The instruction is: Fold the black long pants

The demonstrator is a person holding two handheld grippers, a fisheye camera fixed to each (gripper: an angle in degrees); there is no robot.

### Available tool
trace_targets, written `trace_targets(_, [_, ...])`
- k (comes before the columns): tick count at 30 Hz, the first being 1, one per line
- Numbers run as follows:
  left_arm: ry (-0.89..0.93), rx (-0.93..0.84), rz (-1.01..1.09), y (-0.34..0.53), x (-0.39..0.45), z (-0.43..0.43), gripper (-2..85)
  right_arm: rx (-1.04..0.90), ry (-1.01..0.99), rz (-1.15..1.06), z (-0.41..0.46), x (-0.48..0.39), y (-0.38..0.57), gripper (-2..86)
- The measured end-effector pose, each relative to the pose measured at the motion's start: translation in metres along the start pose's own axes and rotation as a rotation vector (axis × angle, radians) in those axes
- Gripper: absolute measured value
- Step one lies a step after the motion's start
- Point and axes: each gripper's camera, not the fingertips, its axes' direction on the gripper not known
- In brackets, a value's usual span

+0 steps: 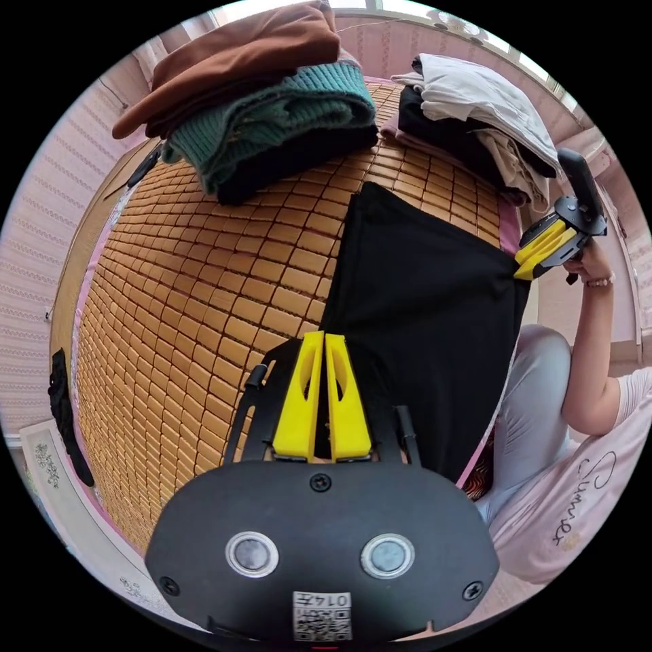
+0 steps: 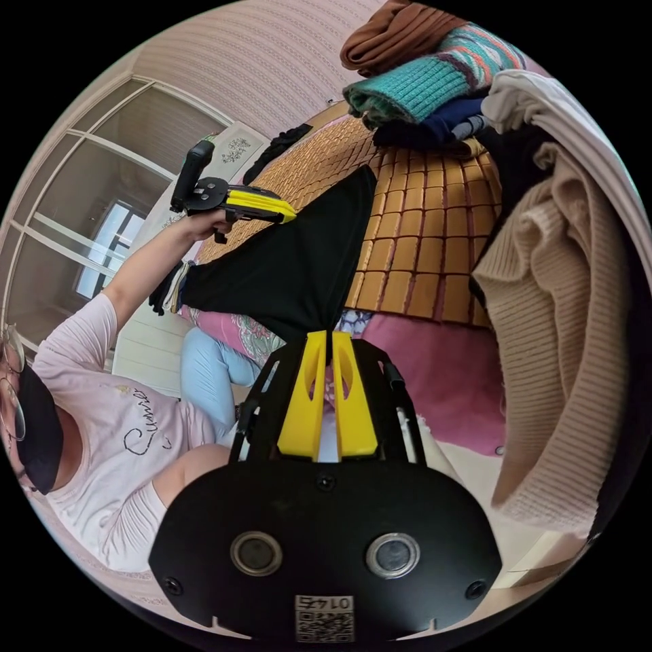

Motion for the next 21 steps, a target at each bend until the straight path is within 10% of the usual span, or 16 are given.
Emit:
trace_targets(11, [-0.186,0.225,-0.175,0.222,-0.022,-0.14,3.9,0.131,0.22,0.087,-0.011,-0.055,0.011,1.2])
trace_targets(21, [-0.308,0.116,-0.558,0.531,-0.047,-0.125,6.2,0.184,0.284,-0.62,0.106,-0.26,-0.094,4.1])
